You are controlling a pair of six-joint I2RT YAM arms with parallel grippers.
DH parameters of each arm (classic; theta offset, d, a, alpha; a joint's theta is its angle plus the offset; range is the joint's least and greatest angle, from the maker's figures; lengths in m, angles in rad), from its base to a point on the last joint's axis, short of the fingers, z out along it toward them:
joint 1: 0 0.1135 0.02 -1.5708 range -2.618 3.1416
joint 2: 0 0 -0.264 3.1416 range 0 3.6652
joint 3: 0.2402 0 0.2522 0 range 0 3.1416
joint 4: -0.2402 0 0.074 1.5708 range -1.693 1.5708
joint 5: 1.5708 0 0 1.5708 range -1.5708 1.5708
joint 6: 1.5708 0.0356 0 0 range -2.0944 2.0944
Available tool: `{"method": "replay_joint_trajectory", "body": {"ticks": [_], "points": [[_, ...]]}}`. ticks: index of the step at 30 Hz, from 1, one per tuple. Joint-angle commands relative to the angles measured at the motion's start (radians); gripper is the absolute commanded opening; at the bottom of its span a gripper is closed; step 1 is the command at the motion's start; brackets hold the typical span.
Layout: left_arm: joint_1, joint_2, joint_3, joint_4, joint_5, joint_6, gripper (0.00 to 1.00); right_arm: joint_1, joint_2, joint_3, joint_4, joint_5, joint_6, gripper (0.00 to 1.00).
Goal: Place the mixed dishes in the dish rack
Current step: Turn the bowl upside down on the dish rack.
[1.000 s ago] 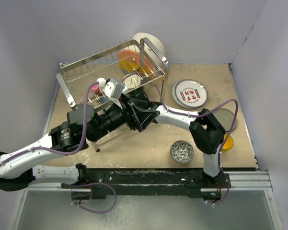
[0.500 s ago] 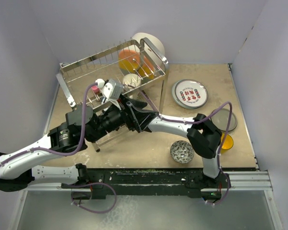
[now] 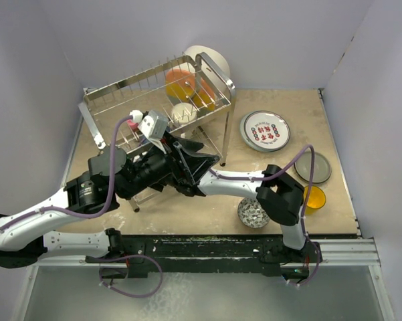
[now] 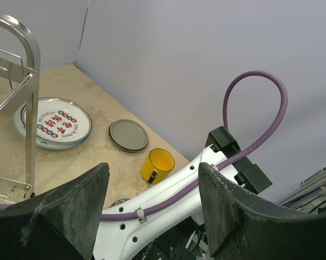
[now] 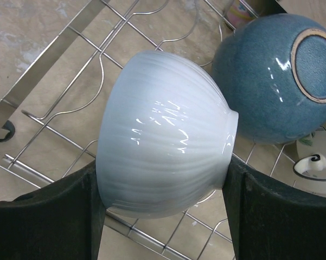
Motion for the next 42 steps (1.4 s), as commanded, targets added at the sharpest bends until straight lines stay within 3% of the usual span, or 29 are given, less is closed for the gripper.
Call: {"method": "replay_joint_trajectory", "body": {"ticks": [1, 15, 18, 19, 42], "points": [[0.005, -0.022, 0.006, 0.016, -0.010, 0.002, 0.70, 0.015, -0.007, 0.062, 0.088, 0.032, -0.047, 0.56], [0.004, -0.028, -0.008, 0.016, -0.010, -0.006, 0.70, 0.034, 0.009, 0.111, 0.020, 0.019, -0.050, 0.84], [0.004, -0.027, -0.012, 0.015, -0.008, -0.009, 0.70, 0.035, 0.012, 0.112, 0.020, 0.020, -0.045, 0.93], [0.004, -0.029, -0.014, 0.017, -0.007, -0.010, 0.70, 0.035, 0.013, 0.112, 0.017, 0.019, -0.042, 0.99], [0.004, -0.054, -0.026, 0.006, -0.004, -0.030, 0.69, 0.036, -0.030, 0.119, -0.027, -0.157, 0.036, 1.00]]}}
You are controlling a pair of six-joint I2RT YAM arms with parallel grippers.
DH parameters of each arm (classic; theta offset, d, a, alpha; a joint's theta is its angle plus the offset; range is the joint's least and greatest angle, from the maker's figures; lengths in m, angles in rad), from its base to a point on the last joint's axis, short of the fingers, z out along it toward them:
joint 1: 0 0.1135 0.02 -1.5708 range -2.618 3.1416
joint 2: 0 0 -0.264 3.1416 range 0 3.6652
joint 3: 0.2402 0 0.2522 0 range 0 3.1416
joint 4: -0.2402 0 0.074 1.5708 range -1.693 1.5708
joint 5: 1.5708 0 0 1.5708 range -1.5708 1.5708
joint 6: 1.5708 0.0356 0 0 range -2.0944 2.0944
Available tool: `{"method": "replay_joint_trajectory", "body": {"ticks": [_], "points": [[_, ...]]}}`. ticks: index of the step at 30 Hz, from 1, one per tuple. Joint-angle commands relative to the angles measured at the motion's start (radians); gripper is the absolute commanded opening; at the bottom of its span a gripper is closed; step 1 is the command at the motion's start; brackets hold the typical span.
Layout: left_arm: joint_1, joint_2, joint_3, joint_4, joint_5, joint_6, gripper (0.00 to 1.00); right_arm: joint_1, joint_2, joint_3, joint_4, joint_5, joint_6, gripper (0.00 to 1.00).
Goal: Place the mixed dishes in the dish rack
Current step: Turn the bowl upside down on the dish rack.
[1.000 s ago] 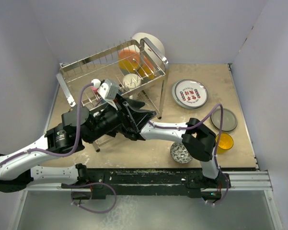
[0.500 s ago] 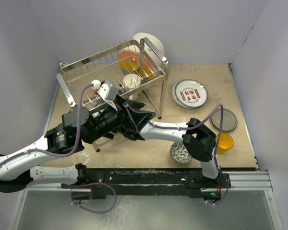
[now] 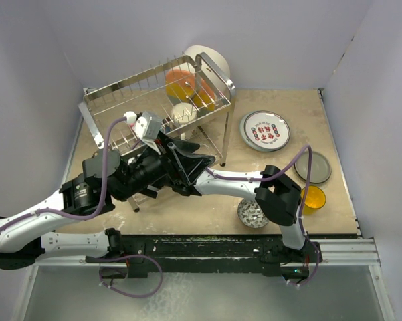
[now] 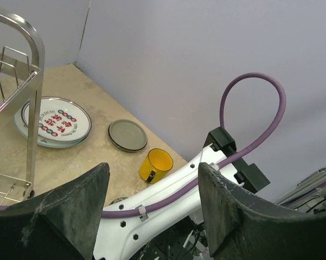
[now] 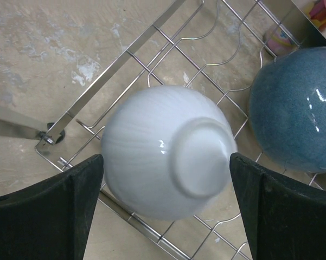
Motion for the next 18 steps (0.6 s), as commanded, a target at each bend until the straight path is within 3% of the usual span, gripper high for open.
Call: {"method": "replay_joint_trajectory", "body": {"ticks": [1, 18], "points": [[0.004, -0.021, -0.010, 0.017, 0.002, -0.015, 0.69, 0.007, -0.063, 0.044, 0.029, -0.044, 0.021, 1.00], [0.003, -0.043, -0.022, 0.027, 0.014, -0.014, 0.69, -0.019, -0.121, 0.023, -0.032, -0.276, 0.011, 0.97]]}}
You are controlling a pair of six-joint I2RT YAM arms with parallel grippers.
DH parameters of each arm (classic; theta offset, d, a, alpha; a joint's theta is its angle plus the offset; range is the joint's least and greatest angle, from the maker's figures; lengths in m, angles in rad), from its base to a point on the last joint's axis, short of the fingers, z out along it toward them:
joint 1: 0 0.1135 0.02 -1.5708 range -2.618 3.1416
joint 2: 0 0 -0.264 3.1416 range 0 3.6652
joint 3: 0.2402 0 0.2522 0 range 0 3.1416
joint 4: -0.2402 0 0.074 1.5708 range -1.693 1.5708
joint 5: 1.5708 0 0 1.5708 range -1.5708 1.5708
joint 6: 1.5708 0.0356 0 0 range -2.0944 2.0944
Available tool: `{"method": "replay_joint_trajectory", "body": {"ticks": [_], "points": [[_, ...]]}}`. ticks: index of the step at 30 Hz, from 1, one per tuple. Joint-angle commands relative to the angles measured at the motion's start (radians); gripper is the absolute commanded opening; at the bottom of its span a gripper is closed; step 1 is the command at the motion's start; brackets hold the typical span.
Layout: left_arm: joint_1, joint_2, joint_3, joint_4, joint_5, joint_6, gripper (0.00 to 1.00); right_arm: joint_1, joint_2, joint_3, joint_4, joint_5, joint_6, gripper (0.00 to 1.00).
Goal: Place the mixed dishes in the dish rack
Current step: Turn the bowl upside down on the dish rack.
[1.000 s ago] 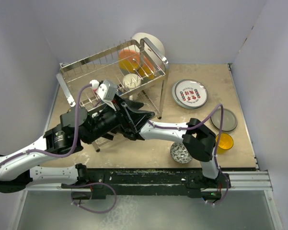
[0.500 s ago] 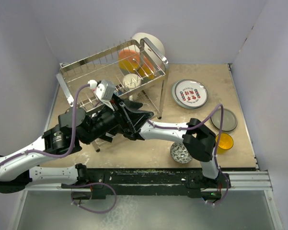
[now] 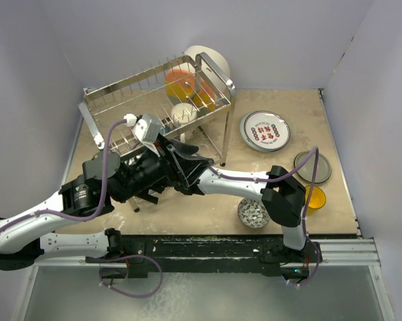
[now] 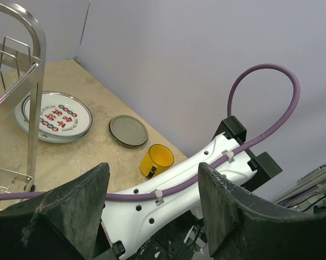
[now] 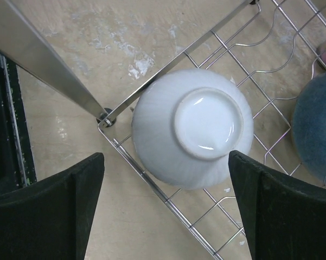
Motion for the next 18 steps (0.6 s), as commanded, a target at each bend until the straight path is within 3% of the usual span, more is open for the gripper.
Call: {"method": "replay_joint_trajectory", "body": {"ticks": [1, 5, 10, 12, 18], "points": [[0.004, -0.026, 0.004, 0.030, 0.015, -0.004, 0.69, -0.022, -0.082, 0.023, 0.018, -0.099, -0.008, 0.96], [0.004, -0.029, -0.003, 0.033, 0.019, -0.004, 0.69, -0.049, -0.077, 0.017, 0.010, -0.123, -0.012, 0.89], [0.004, -0.032, -0.005, 0.036, 0.024, -0.001, 0.69, -0.077, -0.068, 0.003, 0.002, -0.143, -0.012, 0.67], [0.004, -0.032, -0.004, 0.033, 0.026, 0.001, 0.69, -0.082, -0.063, 0.000, 0.007, -0.138, -0.010, 0.65], [0.004, -0.036, -0.005, 0.028, 0.025, 0.005, 0.69, -0.084, -0.058, -0.002, 0.019, -0.122, -0.006, 0.48]]}}
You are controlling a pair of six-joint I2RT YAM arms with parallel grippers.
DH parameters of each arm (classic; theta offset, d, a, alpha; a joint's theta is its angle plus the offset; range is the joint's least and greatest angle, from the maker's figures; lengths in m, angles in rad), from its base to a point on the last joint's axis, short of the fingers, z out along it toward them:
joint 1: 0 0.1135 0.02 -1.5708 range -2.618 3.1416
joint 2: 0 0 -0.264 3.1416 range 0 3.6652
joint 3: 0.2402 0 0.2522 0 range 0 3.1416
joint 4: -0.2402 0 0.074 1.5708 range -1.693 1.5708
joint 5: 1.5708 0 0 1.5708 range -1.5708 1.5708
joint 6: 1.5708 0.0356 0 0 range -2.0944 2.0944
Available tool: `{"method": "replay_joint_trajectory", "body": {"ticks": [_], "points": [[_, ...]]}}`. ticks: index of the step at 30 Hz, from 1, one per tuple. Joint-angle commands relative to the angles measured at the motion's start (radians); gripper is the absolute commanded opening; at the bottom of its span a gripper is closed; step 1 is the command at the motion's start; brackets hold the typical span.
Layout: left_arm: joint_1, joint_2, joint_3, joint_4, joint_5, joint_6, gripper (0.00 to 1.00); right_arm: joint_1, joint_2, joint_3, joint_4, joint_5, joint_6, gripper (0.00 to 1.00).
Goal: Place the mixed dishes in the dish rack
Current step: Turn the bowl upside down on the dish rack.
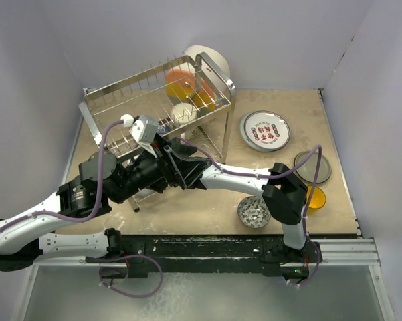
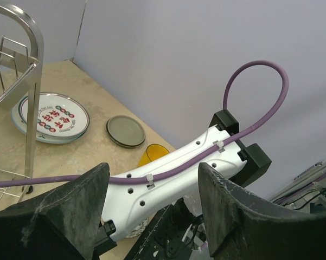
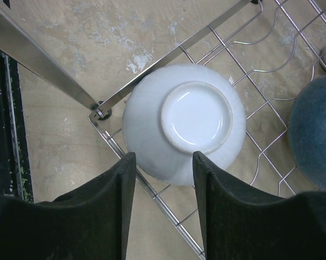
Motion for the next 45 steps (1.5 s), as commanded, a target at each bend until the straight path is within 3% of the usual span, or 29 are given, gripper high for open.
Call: {"method": "replay_joint_trajectory", "body": {"ticks": [1, 4, 11, 25, 38, 45], "points": [[0.003, -0.018, 0.000, 0.031, 0.010, 0.005, 0.69, -0.025, -0.052, 0.000, 0.049, -0.001, 0.022, 0.44], [0.004, -0.017, -0.001, 0.031, 0.010, 0.008, 0.69, -0.028, -0.064, -0.013, 0.049, -0.010, 0.024, 0.37], [0.004, -0.008, 0.002, 0.036, 0.006, 0.021, 0.70, -0.052, -0.054, -0.023, 0.036, -0.069, 0.021, 0.00], [0.004, 0.020, 0.027, 0.038, -0.009, 0.071, 0.72, -0.057, 0.068, 0.074, 0.022, -0.092, 0.133, 0.00], [0.004, 0.006, 0.021, 0.029, -0.022, 0.086, 0.72, -0.063, 0.188, 0.241, 0.042, 0.091, 0.176, 0.00], [0.004, 0.000, 0.005, 0.035, -0.031, 0.084, 0.73, -0.080, 0.284, 0.368, 0.036, 0.143, 0.171, 0.11]]}}
